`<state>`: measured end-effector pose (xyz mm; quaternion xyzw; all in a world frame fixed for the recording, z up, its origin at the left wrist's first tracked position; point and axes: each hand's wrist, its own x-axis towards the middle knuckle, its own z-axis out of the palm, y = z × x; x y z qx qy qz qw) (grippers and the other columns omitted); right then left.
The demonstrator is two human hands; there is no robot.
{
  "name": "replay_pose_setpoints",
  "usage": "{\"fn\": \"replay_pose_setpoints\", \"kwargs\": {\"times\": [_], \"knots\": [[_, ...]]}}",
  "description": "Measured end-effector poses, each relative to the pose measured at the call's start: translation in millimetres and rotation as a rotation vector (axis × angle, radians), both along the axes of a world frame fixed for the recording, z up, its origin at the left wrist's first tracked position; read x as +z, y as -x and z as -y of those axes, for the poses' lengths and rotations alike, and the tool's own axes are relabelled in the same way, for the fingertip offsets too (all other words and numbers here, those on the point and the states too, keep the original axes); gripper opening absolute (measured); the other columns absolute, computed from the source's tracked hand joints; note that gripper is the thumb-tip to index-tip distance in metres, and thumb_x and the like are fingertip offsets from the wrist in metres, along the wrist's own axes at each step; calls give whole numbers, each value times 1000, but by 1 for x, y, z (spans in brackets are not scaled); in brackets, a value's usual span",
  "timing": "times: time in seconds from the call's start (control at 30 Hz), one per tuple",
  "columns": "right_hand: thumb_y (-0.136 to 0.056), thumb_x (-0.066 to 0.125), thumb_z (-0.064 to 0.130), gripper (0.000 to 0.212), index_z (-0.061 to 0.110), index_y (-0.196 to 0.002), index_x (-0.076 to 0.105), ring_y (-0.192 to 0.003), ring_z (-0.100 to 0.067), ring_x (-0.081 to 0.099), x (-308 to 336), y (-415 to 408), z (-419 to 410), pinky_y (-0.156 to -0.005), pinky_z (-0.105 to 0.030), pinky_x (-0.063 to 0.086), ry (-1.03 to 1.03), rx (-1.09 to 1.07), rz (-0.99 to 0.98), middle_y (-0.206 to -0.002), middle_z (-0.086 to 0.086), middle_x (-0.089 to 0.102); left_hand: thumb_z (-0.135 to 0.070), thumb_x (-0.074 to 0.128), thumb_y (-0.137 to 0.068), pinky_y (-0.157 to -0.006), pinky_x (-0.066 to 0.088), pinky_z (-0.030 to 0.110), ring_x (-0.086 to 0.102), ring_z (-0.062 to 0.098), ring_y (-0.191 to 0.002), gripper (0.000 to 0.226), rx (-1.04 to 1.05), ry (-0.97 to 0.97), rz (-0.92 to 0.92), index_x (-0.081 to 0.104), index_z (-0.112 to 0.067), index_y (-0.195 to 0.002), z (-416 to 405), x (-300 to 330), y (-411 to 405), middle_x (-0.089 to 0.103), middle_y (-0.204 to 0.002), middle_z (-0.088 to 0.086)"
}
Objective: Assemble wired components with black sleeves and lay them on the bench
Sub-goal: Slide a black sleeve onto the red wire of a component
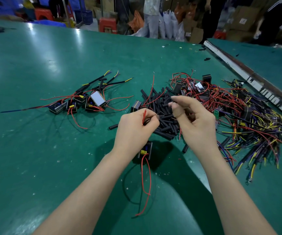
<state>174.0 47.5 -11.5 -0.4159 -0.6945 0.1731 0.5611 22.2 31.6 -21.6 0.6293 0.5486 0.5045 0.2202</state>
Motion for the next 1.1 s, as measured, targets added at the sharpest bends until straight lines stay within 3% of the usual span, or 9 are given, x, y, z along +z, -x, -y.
{"fn": "replay_pose_setpoints", "kwargs": {"times": [0.13,0.3,0.4,0.5,0.7,0.83,0.97,1.1], "knots": [[-87,51,16,25,37,-98,58,-75,-4,57,3,-8,-5,-72,-16,44,96,-46,-114,-84,9,62,-22,64,-86,-54,35,17,40,4,-52,14,-80,116,182,68,-18,-73,-1,3,2,50,-50,-13],[-88,55,16,29,33,-111,57,-60,-7,45,0,-9,0,-62,-14,36,60,88,199,-79,10,54,-14,63,-88,-46,32,12,37,4,-45,16,-198,255,462,68,-13,-73,-1,8,0,47,-45,-11],[-88,58,20,22,25,-109,63,-76,-11,54,0,-7,2,-70,-18,42,77,121,254,-91,4,56,-11,62,-88,-44,30,11,35,3,-43,15,-237,296,545,67,-10,-74,-2,10,1,45,-43,-11],[-90,59,24,20,23,-110,65,-89,-9,56,5,-5,5,-78,-14,41,87,153,186,-105,1,56,-11,62,-88,-45,31,11,35,4,-43,14,-276,305,564,66,-9,-75,-2,10,2,44,-44,-11],[-89,65,20,8,28,-88,67,-81,-2,61,8,-3,7,-76,-18,44,230,188,-3,-84,11,67,-13,60,-90,-50,38,11,44,4,-48,14,-354,367,522,70,-14,-80,-1,9,0,53,-50,-9],[-87,67,10,11,21,-90,66,-74,0,62,8,1,7,-72,-15,48,236,163,-146,-78,13,68,-11,59,-92,-54,45,12,52,4,-50,13,-384,356,539,67,-11,-81,1,8,0,62,-55,-5],[-85,69,6,16,20,-87,64,-75,-1,61,9,1,8,-73,-17,47,173,178,-107,-82,8,66,-9,56,-93,-55,45,13,51,5,-51,15,-377,374,541,68,-11,-83,1,8,-1,61,-54,-5],[-84,68,3,17,19,-89,67,-85,-9,59,12,-6,7,-72,-16,44,67,221,76,-94,-1,63,-8,59,-90,-48,39,10,46,1,-46,19,-340,424,580,71,-12,-76,0,9,0,53,-51,-7]]}}
